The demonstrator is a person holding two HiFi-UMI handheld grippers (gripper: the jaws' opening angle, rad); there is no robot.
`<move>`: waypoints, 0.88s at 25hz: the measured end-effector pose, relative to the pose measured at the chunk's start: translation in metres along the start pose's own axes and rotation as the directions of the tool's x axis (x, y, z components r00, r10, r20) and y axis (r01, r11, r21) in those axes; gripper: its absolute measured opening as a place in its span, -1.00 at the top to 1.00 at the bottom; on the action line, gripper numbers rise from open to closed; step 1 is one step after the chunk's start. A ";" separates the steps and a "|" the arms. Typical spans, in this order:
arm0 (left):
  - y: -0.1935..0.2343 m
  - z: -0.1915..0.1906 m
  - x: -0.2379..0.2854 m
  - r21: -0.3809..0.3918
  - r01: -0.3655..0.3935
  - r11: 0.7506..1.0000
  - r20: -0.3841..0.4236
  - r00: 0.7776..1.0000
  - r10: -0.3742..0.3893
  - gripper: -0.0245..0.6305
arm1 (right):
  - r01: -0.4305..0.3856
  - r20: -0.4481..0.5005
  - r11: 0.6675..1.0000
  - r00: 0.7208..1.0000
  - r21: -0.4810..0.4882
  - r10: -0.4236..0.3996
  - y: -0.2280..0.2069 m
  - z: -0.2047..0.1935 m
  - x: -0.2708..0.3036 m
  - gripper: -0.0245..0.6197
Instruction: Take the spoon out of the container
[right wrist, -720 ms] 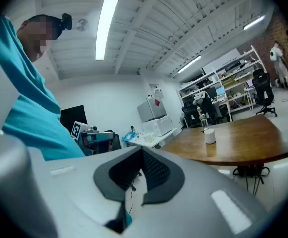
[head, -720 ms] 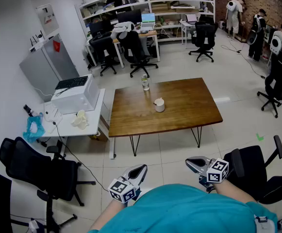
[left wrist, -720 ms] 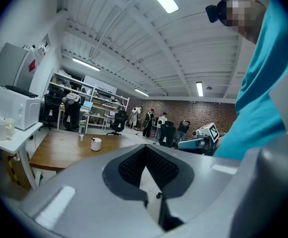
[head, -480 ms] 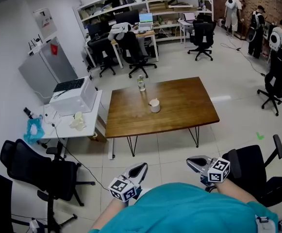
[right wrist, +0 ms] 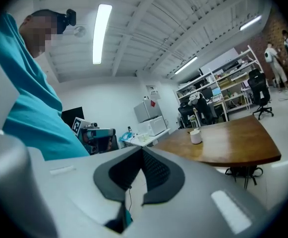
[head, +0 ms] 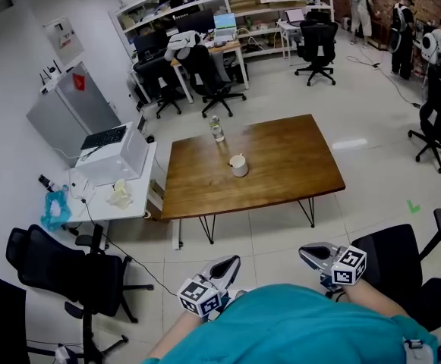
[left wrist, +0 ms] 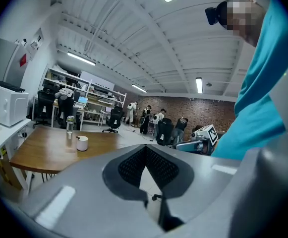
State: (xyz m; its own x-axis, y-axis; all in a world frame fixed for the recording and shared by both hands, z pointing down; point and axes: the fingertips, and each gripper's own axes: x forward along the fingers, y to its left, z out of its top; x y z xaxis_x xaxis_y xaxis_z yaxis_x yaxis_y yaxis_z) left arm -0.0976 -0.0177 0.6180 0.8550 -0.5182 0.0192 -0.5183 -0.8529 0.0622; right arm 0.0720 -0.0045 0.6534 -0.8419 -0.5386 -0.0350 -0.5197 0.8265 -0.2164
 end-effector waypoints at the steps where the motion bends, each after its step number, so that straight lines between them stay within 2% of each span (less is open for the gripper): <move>1: 0.012 -0.003 0.002 -0.010 0.000 1.000 0.004 1.000 0.000 0.93 | 0.002 -0.001 1.000 1.000 0.008 -0.002 -0.007 -0.003 0.009 0.92; 4: 0.060 -0.011 0.007 -0.038 0.008 0.999 0.017 1.000 -0.008 0.93 | 0.005 -0.012 1.000 1.000 0.003 -0.005 -0.030 -0.005 0.047 0.92; 8: 0.145 -0.015 0.020 -0.029 0.033 0.999 0.036 0.999 -0.032 0.93 | 0.024 -0.009 0.999 1.000 -0.028 -0.024 -0.074 0.005 0.115 0.92; 11: 0.208 -0.018 0.037 -0.014 0.075 0.997 0.001 0.997 -0.075 0.93 | 0.076 -0.015 0.997 0.997 -0.021 -0.077 -0.107 0.017 0.165 0.92; 14: 0.274 -0.004 0.059 -0.008 0.115 0.993 -0.035 0.993 -0.115 0.93 | 0.107 -0.047 0.994 0.993 -0.025 -0.108 -0.146 0.036 0.218 0.92; 18: 0.350 -0.001 0.083 -0.066 0.150 0.986 -0.045 0.987 -0.154 0.93 | 0.143 -0.063 0.990 0.988 -0.011 -0.143 -0.195 0.050 0.281 0.92; 22: 0.411 -0.014 0.100 -0.135 0.135 0.982 -0.068 0.987 -0.145 0.93 | 0.134 -0.102 0.991 0.986 -0.006 -0.134 -0.223 0.043 0.330 0.92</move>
State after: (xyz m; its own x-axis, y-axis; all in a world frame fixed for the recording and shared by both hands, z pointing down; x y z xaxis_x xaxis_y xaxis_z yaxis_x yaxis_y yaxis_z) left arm -0.2245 -0.4191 0.6590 0.9204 -0.3832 0.0781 -0.3910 -0.8988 0.1979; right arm -0.0839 -0.3735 0.6479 -0.7752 -0.6247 0.0939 -0.6285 0.7480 -0.2131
